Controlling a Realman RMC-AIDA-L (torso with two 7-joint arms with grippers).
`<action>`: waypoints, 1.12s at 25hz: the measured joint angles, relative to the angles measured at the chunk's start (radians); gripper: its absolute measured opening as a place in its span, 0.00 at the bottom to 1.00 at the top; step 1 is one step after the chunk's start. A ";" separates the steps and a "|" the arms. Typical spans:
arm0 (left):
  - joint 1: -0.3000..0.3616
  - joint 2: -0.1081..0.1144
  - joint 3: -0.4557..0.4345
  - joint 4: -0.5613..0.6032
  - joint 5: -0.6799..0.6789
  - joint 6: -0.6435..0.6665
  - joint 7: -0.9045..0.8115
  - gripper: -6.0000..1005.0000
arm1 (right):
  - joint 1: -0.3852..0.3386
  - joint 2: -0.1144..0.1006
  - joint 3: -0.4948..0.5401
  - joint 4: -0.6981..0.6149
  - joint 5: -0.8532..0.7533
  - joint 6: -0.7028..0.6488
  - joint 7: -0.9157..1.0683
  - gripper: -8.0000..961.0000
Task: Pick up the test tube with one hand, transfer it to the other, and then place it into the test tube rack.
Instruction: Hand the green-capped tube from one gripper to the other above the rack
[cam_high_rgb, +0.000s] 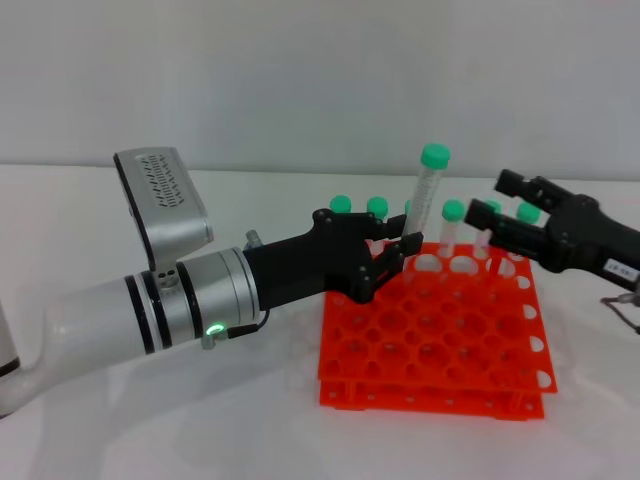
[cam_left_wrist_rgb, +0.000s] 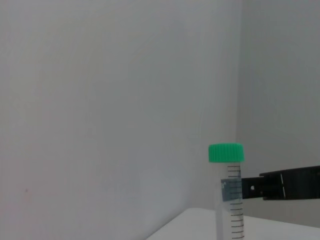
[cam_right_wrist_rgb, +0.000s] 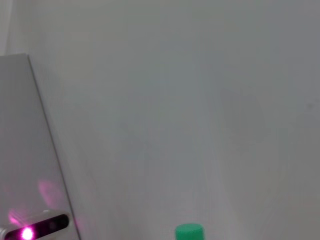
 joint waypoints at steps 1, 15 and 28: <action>-0.001 0.000 0.000 -0.002 0.000 0.001 0.000 0.20 | 0.012 0.014 0.000 0.000 -0.005 0.007 -0.003 0.82; 0.010 -0.005 0.000 -0.018 -0.004 0.004 0.001 0.20 | 0.059 0.071 -0.007 0.000 -0.045 0.067 -0.019 0.78; 0.010 -0.006 0.000 -0.027 -0.004 0.007 0.001 0.20 | 0.062 0.081 -0.001 -0.026 -0.045 0.119 -0.027 0.63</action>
